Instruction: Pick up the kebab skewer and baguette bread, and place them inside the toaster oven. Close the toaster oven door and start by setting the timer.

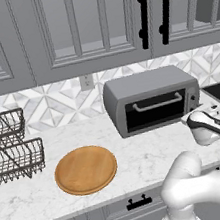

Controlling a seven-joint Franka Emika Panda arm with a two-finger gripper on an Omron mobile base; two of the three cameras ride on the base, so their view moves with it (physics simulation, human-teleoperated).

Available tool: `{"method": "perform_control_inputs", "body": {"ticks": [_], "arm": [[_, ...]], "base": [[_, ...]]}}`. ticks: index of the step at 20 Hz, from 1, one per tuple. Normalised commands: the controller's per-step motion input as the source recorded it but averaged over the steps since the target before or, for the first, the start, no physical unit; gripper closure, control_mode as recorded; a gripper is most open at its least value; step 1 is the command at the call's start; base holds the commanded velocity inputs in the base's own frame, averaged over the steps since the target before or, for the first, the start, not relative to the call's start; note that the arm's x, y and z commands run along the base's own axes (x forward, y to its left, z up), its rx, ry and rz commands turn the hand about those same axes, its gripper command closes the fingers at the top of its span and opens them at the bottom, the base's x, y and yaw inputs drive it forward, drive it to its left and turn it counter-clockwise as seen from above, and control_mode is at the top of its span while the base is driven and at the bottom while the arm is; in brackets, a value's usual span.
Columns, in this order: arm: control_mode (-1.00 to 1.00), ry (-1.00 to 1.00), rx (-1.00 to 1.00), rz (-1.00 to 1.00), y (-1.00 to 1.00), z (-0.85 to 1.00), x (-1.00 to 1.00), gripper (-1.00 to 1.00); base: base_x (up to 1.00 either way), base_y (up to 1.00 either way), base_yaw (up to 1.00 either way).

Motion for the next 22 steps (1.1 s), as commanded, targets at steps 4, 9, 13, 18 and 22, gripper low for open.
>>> {"method": "perform_control_inputs", "body": {"ticks": [4,9,13,18,22], "arm": [[-1.0,0.0,0.0,0.0,0.0,-0.07,0.0,-1.0],[-1.0,0.0,0.0,0.0,0.0,-0.04,0.0,-1.0],[-1.0,0.0,0.0,0.0,0.0,0.0,0.0,-1.0],[-1.0,0.0,0.0,0.0,0.0,0.0,0.0,-1.0],[-1.0,0.0,0.0,0.0,0.0,0.0,0.0,-1.0]], "base": [[0.0,0.0,0.0],[0.0,0.0,0.0],[0.0,0.0,0.0],[0.0,0.0,0.0],[0.0,0.0,0.0]]}}
